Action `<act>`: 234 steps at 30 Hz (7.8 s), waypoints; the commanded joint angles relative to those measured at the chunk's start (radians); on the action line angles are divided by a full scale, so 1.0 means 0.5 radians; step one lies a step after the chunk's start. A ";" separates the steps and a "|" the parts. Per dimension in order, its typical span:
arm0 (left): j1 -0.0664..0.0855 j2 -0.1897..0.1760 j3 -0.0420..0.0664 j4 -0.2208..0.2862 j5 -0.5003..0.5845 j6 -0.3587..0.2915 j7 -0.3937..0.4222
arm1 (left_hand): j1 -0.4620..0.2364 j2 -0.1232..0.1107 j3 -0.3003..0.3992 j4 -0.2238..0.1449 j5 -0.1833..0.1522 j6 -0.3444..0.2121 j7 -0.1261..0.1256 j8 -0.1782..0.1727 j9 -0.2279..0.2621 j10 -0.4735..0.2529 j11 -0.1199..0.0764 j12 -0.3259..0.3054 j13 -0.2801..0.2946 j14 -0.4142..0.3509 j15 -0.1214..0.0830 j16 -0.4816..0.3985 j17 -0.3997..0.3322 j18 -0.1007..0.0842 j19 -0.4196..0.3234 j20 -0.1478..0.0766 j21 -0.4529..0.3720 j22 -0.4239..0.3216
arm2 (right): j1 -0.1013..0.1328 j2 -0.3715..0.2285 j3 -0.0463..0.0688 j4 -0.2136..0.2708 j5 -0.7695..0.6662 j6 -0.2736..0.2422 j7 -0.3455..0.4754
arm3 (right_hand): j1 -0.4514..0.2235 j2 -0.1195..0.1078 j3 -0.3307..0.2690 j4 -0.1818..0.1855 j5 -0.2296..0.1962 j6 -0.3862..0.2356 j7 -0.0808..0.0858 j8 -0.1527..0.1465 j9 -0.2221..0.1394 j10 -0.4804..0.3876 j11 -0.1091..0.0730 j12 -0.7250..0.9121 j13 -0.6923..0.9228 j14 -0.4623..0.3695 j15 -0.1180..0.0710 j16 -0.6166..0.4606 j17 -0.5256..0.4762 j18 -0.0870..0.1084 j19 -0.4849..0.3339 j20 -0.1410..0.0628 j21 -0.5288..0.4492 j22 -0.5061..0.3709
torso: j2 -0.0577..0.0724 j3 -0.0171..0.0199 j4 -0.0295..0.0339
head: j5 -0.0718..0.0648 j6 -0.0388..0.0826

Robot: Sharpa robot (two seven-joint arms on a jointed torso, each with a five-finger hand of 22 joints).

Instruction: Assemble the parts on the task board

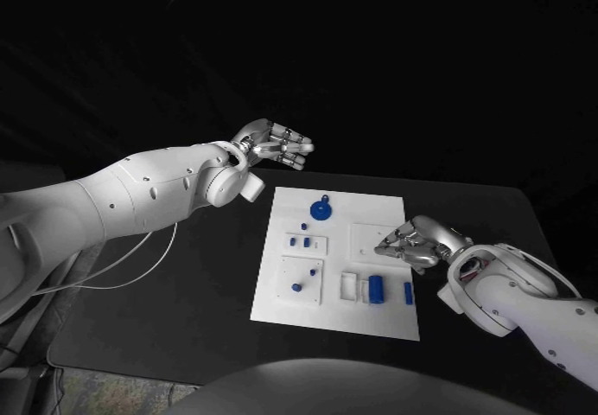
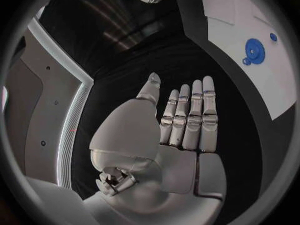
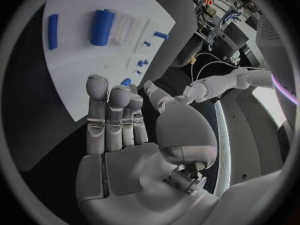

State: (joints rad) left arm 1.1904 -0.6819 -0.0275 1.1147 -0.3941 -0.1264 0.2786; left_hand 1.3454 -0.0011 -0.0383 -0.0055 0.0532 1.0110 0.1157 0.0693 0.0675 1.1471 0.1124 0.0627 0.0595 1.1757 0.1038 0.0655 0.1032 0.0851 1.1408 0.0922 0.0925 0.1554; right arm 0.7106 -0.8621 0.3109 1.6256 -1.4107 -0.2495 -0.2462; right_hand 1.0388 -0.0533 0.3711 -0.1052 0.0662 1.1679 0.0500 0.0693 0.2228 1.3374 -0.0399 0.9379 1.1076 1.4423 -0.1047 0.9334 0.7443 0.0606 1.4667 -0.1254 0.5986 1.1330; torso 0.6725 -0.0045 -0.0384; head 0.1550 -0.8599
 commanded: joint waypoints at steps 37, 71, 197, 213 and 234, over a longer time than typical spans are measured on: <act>-0.023 -0.005 0.000 0.042 -0.025 0.053 0.076 | -0.077 -0.103 0.023 0.091 -0.007 -0.001 0.025 -0.008 0.002 -0.019 0.018 -0.001 0.002 0.008 0.013 -0.007 0.028 0.004 0.021 0.002 0.008 -0.020 | 0.002 0.211 -0.136 -0.230 0.227 0.486 -0.870 | -0.217 -0.237 0.078 0.370 -0.036 -0.092 0.019 -0.012 0.085 0.142 0.010 0.024 0.511 0.005 0.008 0.117 0.369 -0.003 0.102 -0.001 0.188 0.204 | -0.016 -0.0013 -0.016 | -0.103 -0.026; -0.023 0.000 -0.001 0.039 -0.025 0.072 0.048 | -0.085 -0.121 0.041 0.115 -0.007 -0.020 0.046 -0.008 0.001 -0.032 0.030 -0.001 0.002 0.006 0.017 -0.007 0.025 0.007 0.022 0.005 0.008 -0.027 | 0.002 0.382 -0.284 -0.431 0.140 0.502 -0.828 | 0.084 -0.206 -0.040 0.161 -0.027 -0.163 0.050 -0.011 0.100 0.127 0.031 0.043 0.555 0.012 0.027 0.123 0.447 0.011 0.103 0.022 0.186 0.240 | -0.013 -0.0061 -0.018 | -0.090 -0.026; -0.022 -0.031 -0.001 0.039 -0.045 0.108 -0.053 | -0.091 -0.120 0.062 0.158 -0.007 -0.026 0.069 -0.007 0.002 -0.055 0.041 0.000 0.003 -0.012 0.025 -0.007 0.025 0.017 0.022 0.013 0.014 -0.045 | 0.203 0.339 -0.394 -0.184 0.544 0.518 -0.702 | 0.029 0.131 -0.760 -0.012 -0.023 0.144 -0.082 0.001 0.739 0.120 -0.044 -0.037 0.439 0.022 -0.017 0.060 0.483 -0.033 0.106 -0.018 0.166 0.301 | -0.008 -0.0055 -0.024 | -0.065 -0.026; -0.022 -0.026 -0.002 0.035 -0.050 0.117 -0.061 | -0.091 -0.120 0.062 0.158 -0.007 -0.026 0.069 -0.007 0.002 -0.055 0.041 0.000 0.003 -0.012 0.025 -0.007 0.025 0.017 0.022 0.013 0.014 -0.045 | 0.176 0.437 -0.394 -0.317 0.440 0.391 -0.738 | 0.009 0.189 -0.493 -0.058 -0.035 0.163 -0.132 -0.004 1.130 0.133 -0.073 -0.035 0.445 0.024 -0.036 0.068 0.505 -0.057 0.109 -0.043 0.179 0.311 | -0.007 -0.0057 -0.018 | -0.068 -0.026; -0.023 -0.025 -0.003 0.034 -0.050 0.117 -0.066 | -0.093 -0.110 0.060 0.159 -0.006 -0.027 0.071 -0.007 0.002 -0.057 0.041 0.000 0.002 -0.013 0.025 -0.007 0.025 0.017 0.022 0.014 0.015 -0.047 | 0.156 0.458 -0.395 -0.364 0.449 0.338 -0.711 | -0.085 0.177 -0.464 -0.094 -0.036 0.169 -0.134 -0.005 1.231 0.138 -0.073 -0.038 0.458 0.027 -0.037 0.062 0.515 -0.060 0.109 -0.045 0.182 0.309 | -0.008 -0.0058 -0.022 | -0.070 -0.026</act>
State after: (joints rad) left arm 1.1787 -0.6961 -0.0294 1.1300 -0.4182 -0.0810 0.2413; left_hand 1.3012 -0.0539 -0.0073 0.0693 0.0532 0.9985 0.1429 0.0649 0.0675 1.1255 0.1340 0.0627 0.0595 1.1721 0.1145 0.0656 0.1157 0.0851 1.1509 0.0965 0.0964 0.1330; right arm 0.7912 -0.6309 0.1148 1.4412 -1.1869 -0.0652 -0.6126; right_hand 1.0005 0.0347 0.1432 -0.1523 0.0502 1.2492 -0.0135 0.0635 0.8379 1.4046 -0.0717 0.9199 1.3075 1.4541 -0.1195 0.9640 1.0004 0.0444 1.4649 -0.1411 0.6852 1.2869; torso 0.6683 -0.0079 -0.0496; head 0.1204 -0.8728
